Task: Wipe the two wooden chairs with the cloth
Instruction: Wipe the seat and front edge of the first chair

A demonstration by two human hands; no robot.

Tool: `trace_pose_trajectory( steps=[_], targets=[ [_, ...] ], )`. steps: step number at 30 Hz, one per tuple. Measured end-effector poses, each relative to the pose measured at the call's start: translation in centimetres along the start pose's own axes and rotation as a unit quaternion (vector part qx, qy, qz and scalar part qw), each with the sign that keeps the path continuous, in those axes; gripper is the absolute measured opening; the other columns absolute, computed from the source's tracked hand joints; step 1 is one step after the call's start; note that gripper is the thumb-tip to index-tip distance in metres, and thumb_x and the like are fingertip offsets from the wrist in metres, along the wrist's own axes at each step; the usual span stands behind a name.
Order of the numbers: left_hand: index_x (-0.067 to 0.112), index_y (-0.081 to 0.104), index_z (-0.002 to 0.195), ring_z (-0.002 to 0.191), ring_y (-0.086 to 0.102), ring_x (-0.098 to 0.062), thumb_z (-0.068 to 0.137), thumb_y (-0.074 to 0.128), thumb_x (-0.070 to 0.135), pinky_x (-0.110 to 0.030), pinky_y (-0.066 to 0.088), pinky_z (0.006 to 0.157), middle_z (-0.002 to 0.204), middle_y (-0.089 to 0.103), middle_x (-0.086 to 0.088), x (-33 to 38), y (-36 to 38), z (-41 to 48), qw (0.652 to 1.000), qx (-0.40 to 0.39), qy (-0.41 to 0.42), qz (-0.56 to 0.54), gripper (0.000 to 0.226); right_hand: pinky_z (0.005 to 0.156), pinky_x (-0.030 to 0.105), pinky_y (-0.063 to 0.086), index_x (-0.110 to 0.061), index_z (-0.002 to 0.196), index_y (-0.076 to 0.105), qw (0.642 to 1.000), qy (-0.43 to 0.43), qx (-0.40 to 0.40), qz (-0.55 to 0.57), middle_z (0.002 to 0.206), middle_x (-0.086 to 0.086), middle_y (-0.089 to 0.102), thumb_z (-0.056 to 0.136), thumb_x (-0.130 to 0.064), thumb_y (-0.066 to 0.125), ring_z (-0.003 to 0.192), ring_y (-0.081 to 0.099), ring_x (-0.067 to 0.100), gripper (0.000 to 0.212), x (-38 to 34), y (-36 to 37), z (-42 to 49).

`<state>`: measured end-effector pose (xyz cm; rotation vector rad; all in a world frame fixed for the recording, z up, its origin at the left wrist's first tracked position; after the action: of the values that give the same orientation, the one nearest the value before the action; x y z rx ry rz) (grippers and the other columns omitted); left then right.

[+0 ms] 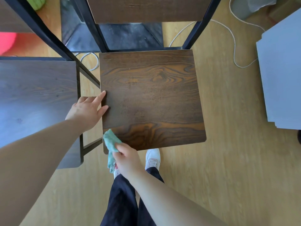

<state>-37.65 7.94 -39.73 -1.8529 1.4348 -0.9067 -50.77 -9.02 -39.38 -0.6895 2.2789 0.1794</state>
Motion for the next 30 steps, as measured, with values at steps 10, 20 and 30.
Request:
trace_pose_trajectory(
  steps=[10,20,30],
  targets=[
    [0.036,0.006,0.159,0.14,0.03,-0.028,0.101,0.021,0.058,-0.045,0.035,0.108,0.154,0.041,0.001,0.1,-0.5,0.1,1.0,-0.004,0.0,-0.009,0.064,0.055,0.028,0.047,-0.024,0.087,0.073,0.89,-0.062,0.405,0.197,0.069,-0.003,0.065,0.094,0.001,0.049,0.056,0.055,0.013,0.035,-6.7,-28.6,1.4],
    [0.033,0.007,0.159,0.142,0.027,-0.028,0.1,0.022,0.059,-0.047,0.034,0.111,0.154,0.041,-0.002,-0.8,-0.7,0.6,0.998,0.009,-0.002,-0.067,0.066,0.083,0.039,0.056,-0.017,0.118,0.067,0.91,0.031,0.393,-0.129,0.105,0.009,0.063,0.089,-0.019,0.039,0.092,0.062,0.028,0.04,-10.3,-33.7,12.0],
    [0.032,0.001,0.159,0.144,0.023,-0.024,0.104,0.027,0.053,-0.043,0.039,0.108,0.157,0.034,0.002,-1.7,-1.2,0.9,0.996,0.013,-0.01,-0.087,0.065,0.093,0.024,0.043,-0.014,0.144,0.046,0.928,-0.064,0.225,-0.29,0.137,0.007,0.051,0.107,-0.015,0.034,0.123,0.05,0.024,0.04,-17.9,-21.6,18.3]
  ],
)
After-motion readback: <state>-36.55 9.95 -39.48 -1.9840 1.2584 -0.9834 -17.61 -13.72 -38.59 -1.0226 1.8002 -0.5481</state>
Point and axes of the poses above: each hand's wrist, its own z-axis towards the middle knuckle, its own y-axis out of the palm, x = y × z, the point moved 9 cm from there along z, towards the middle knuckle
